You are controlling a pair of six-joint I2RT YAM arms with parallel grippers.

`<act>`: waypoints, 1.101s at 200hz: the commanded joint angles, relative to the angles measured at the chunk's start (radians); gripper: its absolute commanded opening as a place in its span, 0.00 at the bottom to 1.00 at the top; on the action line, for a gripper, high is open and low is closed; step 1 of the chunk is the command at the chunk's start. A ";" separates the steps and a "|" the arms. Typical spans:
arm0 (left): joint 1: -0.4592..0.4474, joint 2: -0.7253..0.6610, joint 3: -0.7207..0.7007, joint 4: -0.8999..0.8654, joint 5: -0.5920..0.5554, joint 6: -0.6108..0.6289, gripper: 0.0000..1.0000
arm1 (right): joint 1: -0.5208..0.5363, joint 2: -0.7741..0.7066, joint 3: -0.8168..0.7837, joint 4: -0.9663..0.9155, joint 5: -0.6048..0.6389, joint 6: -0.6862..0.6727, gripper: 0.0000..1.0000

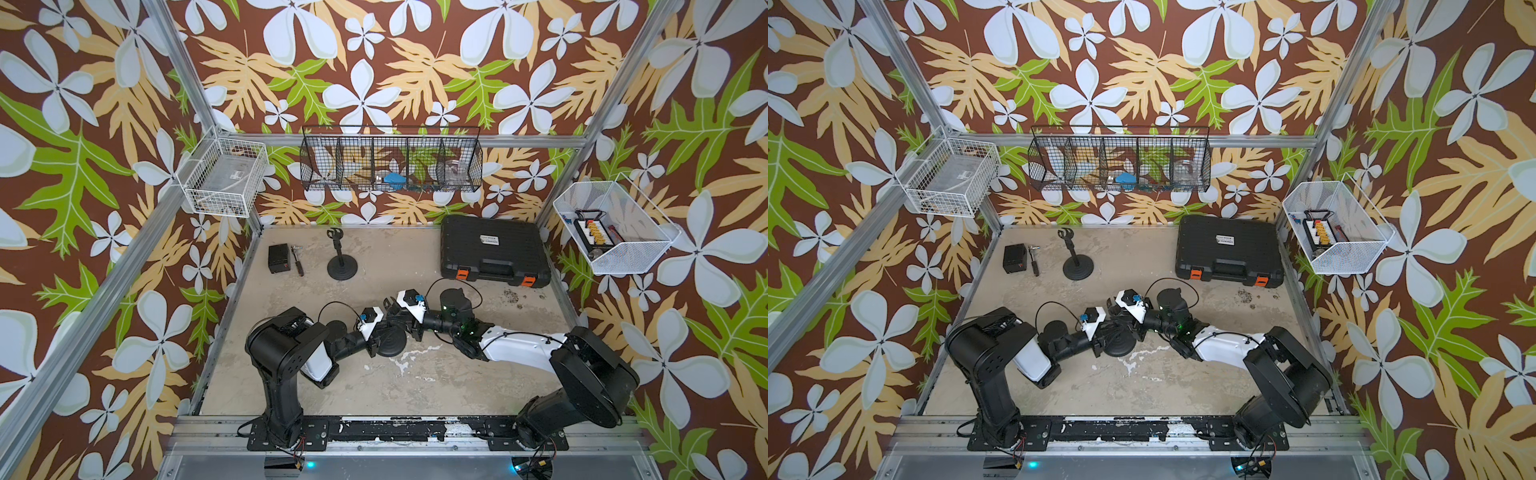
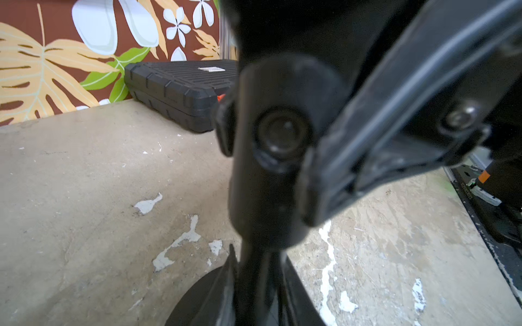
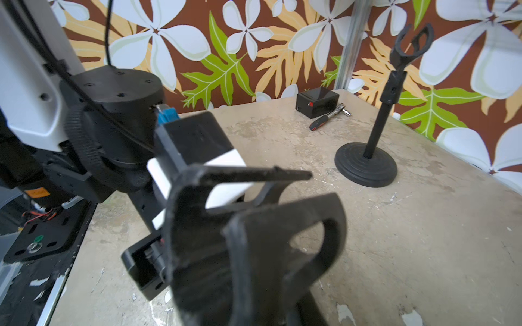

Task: Assemble a microphone stand
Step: Screw the microphone stand pole into the microphone stand base.

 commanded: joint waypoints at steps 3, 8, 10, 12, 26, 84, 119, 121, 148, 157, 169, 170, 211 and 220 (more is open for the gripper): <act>0.001 -0.014 -0.009 0.042 0.031 -0.026 0.31 | 0.026 0.000 -0.028 -0.055 0.219 0.048 0.00; 0.001 -0.014 -0.009 0.042 0.032 -0.026 0.32 | 0.037 -0.001 -0.030 -0.057 0.245 0.052 0.00; 0.001 -0.014 -0.009 0.043 0.032 -0.027 0.32 | 0.041 -0.001 -0.029 -0.059 0.256 0.055 0.00; 0.001 -0.014 -0.009 0.043 0.032 -0.027 0.32 | 0.046 -0.001 -0.030 -0.060 0.268 0.057 0.00; 0.001 -0.006 -0.016 0.057 0.021 -0.029 0.31 | 0.081 -0.005 -0.030 -0.072 0.366 0.081 0.00; 0.002 0.024 -0.031 0.114 -0.002 -0.035 0.24 | 0.250 0.002 -0.018 -0.128 0.776 0.211 0.00; 0.002 0.027 -0.027 0.120 -0.001 -0.036 0.23 | 0.288 0.025 -0.001 -0.139 0.827 0.263 0.00; 0.002 0.027 -0.027 0.121 -0.001 -0.035 0.23 | 0.288 0.025 -0.002 -0.137 0.824 0.264 0.00; 0.002 0.039 -0.019 0.114 -0.004 -0.027 0.18 | 0.286 0.016 -0.006 -0.121 0.781 0.268 0.02; 0.002 0.045 -0.018 0.113 -0.005 -0.022 0.17 | 0.286 0.008 -0.007 -0.121 0.761 0.264 0.17; 0.002 0.054 -0.016 0.110 -0.002 -0.013 0.17 | 0.272 -0.006 -0.005 -0.127 0.703 0.256 0.34; 0.002 0.055 -0.016 0.110 -0.002 -0.012 0.17 | 0.270 -0.007 -0.006 -0.128 0.698 0.256 0.35; 0.002 0.064 -0.013 0.072 -0.001 0.025 0.17 | 0.123 -0.112 -0.071 -0.089 0.300 0.154 0.61; 0.002 0.058 -0.012 0.060 -0.002 0.032 0.16 | 0.077 -0.138 -0.095 -0.066 0.156 0.106 0.60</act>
